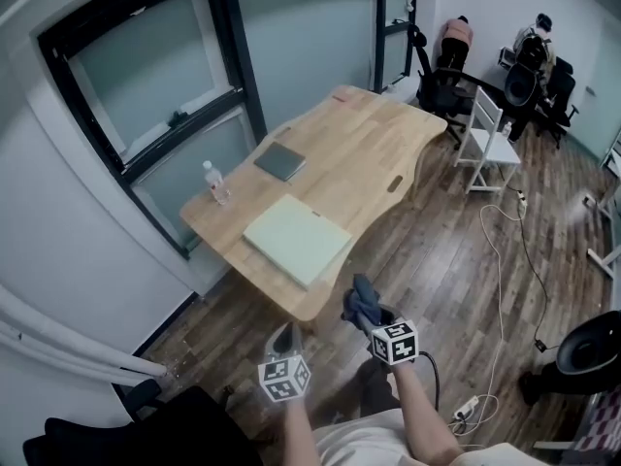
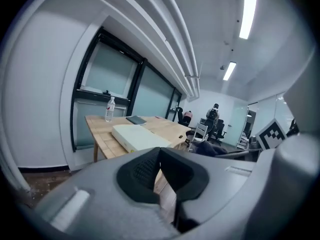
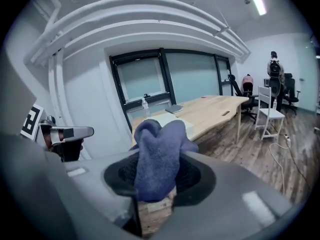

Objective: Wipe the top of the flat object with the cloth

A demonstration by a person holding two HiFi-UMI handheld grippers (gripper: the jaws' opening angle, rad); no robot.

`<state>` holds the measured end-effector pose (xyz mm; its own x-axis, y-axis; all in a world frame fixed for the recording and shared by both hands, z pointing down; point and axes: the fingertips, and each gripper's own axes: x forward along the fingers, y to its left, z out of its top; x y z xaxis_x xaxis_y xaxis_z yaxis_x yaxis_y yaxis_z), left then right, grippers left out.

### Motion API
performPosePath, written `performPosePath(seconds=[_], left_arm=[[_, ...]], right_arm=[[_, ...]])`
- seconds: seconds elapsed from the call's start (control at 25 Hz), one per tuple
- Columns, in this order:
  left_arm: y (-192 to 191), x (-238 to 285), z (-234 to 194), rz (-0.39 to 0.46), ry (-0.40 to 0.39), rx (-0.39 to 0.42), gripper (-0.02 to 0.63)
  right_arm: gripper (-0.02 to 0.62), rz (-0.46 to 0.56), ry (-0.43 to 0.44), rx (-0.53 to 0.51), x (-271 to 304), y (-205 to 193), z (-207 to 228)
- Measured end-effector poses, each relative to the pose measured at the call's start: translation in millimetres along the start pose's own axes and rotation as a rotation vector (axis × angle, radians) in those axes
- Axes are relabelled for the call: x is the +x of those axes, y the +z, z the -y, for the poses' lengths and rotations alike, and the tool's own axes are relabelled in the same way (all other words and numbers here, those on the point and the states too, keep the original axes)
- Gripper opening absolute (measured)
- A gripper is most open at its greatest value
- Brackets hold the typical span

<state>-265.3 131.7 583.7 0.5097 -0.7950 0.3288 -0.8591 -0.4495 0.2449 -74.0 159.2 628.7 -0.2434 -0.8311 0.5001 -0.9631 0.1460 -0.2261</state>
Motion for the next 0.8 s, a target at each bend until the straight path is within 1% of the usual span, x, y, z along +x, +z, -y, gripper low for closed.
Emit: performPosePath(seconds=[0.12, 0.24, 0.36, 0.48, 0.8], left_arm=[[8.7, -2.2, 2.0, 0.025, -0.015, 0.034, 0.009], [10.8, -5.3, 2.7, 0.026, -0.024, 0.062, 0.009], [12.1, -9.0, 0.2, 0.015, -0.027, 0.058, 0.009], [15.7, -9.7, -5.9, 0.014, -0.013, 0.056, 0.009], [15.4, -10.9, -12.0, 0.001, 0.007, 0.046, 0.009]], right_arm=[[0.143, 0.021, 0.010, -0.025, -1.1, 9.7, -4.6], [0.143, 0.035, 0.016, -0.045, 0.1, 19.3, -9.1], [0.143, 0.042, 0.024, -0.065, 2.2, 29.6, -12.1], [0.143, 0.050, 0.026, -0.083, 4.3, 38.2, -13.4], [0.142, 0.066, 0.017, -0.097, 1.9, 45.3, -11.7]])
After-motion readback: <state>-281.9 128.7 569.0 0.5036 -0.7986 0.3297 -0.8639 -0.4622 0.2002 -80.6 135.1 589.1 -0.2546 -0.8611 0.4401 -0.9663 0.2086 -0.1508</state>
